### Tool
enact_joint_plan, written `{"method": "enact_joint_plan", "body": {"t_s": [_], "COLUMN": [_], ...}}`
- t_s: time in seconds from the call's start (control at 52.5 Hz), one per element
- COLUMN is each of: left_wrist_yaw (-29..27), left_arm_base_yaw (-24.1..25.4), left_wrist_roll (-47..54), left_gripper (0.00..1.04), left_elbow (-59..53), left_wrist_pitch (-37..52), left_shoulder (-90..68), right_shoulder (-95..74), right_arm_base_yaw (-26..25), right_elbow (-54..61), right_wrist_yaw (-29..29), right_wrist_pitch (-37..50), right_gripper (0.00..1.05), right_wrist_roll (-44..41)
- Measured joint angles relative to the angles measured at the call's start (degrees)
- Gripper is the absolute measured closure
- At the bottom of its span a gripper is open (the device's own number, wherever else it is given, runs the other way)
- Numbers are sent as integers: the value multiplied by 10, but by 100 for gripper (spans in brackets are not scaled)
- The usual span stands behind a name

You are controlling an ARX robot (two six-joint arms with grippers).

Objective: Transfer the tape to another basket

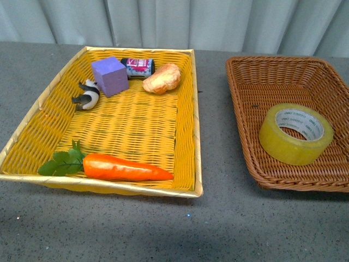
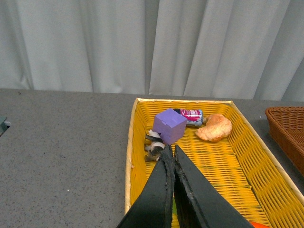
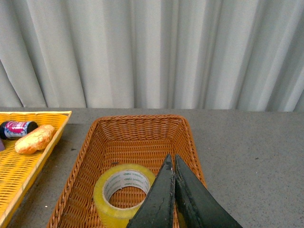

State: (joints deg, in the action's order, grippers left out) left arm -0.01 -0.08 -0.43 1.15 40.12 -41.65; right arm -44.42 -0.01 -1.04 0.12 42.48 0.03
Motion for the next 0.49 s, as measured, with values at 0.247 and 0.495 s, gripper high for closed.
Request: {"method": "enact_joint_plan", "body": {"t_s": [0.247, 0.495], "left_wrist_yaw": [0, 0], "left_arm_base_yaw": [0, 0], "left_wrist_roll": [0, 0], "left_gripper": [101, 101], "left_elbow": [-1, -1], "left_wrist_pitch": [-100, -184], "left_shoulder": [112, 200], "right_shoulder": [116, 211], "right_arm_base_yaw": [0, 0], "right_elbow": [7, 7], "right_wrist_yaw": [0, 0], "right_wrist_pitch": [-103, -191], "right_gripper": [104, 104], "right_wrist_roll": [0, 0]}}
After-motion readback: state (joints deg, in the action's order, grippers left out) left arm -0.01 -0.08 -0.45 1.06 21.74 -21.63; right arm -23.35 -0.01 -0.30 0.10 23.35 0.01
